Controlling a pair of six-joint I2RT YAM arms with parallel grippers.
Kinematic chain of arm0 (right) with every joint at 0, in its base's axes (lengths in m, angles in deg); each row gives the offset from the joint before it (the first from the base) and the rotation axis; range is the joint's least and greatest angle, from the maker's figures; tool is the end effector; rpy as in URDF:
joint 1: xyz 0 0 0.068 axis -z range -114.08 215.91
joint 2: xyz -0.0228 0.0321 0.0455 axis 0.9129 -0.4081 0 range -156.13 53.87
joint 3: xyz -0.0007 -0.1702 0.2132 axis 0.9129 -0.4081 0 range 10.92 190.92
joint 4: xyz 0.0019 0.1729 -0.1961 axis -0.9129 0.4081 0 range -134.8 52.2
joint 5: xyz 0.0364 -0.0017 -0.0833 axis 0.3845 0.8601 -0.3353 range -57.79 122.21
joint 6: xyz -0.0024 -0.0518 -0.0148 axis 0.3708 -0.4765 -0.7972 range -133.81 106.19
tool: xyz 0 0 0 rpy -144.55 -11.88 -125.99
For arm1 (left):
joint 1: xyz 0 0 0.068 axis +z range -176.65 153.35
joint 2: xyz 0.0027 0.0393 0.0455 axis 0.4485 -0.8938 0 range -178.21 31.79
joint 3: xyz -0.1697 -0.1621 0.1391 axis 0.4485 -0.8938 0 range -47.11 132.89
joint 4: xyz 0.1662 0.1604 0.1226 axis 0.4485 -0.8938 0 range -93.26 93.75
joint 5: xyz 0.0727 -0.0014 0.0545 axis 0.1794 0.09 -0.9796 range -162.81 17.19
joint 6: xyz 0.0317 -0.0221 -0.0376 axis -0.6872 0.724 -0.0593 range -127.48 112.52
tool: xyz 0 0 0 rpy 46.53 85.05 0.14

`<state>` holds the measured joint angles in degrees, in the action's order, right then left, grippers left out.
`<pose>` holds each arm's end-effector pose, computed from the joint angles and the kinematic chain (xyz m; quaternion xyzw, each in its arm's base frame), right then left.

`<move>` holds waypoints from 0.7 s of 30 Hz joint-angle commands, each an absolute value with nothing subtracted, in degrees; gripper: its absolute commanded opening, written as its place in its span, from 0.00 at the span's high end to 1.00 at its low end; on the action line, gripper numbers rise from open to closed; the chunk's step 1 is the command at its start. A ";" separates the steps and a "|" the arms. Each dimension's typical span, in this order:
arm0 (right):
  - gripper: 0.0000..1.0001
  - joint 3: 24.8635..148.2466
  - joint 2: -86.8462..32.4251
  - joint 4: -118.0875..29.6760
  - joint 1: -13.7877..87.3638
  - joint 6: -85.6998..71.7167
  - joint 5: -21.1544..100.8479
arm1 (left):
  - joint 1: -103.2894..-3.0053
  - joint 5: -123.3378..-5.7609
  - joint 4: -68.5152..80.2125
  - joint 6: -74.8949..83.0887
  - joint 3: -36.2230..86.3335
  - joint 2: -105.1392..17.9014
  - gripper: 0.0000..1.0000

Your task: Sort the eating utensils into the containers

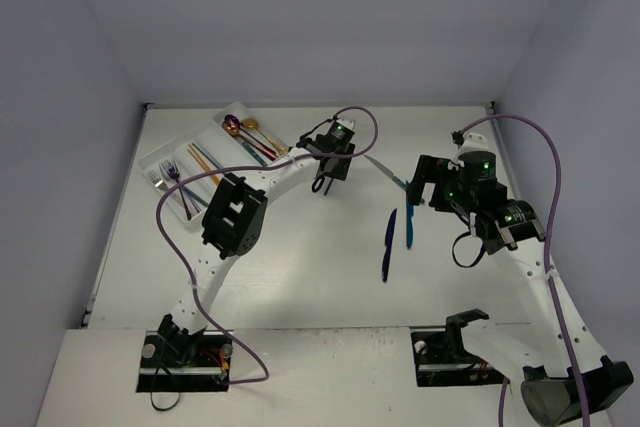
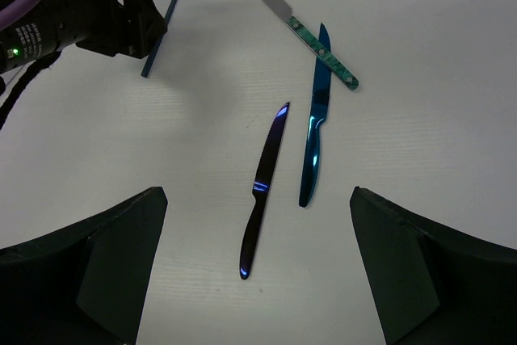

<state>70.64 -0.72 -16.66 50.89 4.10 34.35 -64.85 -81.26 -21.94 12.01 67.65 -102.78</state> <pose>0.1991 0.0548 0.3674 0.0106 0.8338 0.1713 0.5247 0.4219 -0.3252 0.1971 0.1225 0.9152 -0.1225 0.3637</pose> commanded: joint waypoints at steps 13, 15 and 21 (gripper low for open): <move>0.05 70.60 0.26 -18.08 51.15 4.39 35.19 | -66.64 -80.99 -21.39 13.43 68.29 -101.37 0.59; 0.05 70.72 0.20 -18.08 51.15 4.36 35.22 | -66.64 -80.95 -21.57 13.65 67.87 -101.45 0.59; 0.05 70.64 0.64 -18.08 51.15 4.34 35.11 | -66.34 -80.42 -21.92 14.30 66.67 -101.84 0.61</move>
<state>70.54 -0.23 -16.66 50.91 4.18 34.66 -66.66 -80.46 -22.18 12.99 66.80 -102.82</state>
